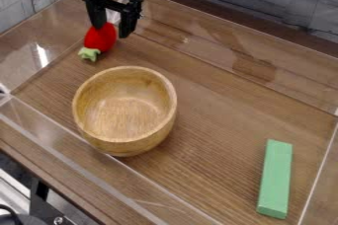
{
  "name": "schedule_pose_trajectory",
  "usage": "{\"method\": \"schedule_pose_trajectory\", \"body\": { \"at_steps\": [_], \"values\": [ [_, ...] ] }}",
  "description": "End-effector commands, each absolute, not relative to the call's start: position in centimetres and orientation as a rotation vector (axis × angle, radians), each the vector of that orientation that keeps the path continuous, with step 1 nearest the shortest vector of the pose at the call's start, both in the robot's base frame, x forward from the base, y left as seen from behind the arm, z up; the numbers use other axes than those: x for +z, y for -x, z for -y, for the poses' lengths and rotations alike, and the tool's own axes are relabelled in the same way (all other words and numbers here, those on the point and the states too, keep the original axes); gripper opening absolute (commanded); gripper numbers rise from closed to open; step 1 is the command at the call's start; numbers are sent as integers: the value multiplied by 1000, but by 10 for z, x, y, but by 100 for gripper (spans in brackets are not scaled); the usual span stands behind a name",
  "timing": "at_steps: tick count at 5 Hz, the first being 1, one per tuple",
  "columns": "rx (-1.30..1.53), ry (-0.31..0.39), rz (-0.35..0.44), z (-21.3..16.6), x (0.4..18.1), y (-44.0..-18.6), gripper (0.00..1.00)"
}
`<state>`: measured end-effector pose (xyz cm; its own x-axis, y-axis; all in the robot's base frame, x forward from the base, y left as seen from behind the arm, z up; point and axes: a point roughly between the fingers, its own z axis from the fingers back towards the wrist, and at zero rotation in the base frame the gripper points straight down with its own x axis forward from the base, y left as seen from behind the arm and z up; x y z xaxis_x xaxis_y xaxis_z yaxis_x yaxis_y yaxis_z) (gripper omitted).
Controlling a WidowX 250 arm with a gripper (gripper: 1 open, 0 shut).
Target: Move the red fruit to the right side of the table
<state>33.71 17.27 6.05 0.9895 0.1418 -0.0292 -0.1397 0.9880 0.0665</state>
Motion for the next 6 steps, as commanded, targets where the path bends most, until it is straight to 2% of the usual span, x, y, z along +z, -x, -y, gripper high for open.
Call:
{"method": "schedule_pose_trajectory", "body": {
  "at_steps": [1, 6],
  "values": [
    [168, -96, 36, -185, 77, -346, 100],
    [242, -120, 72, -183, 79, -346, 100]
  ]
}}
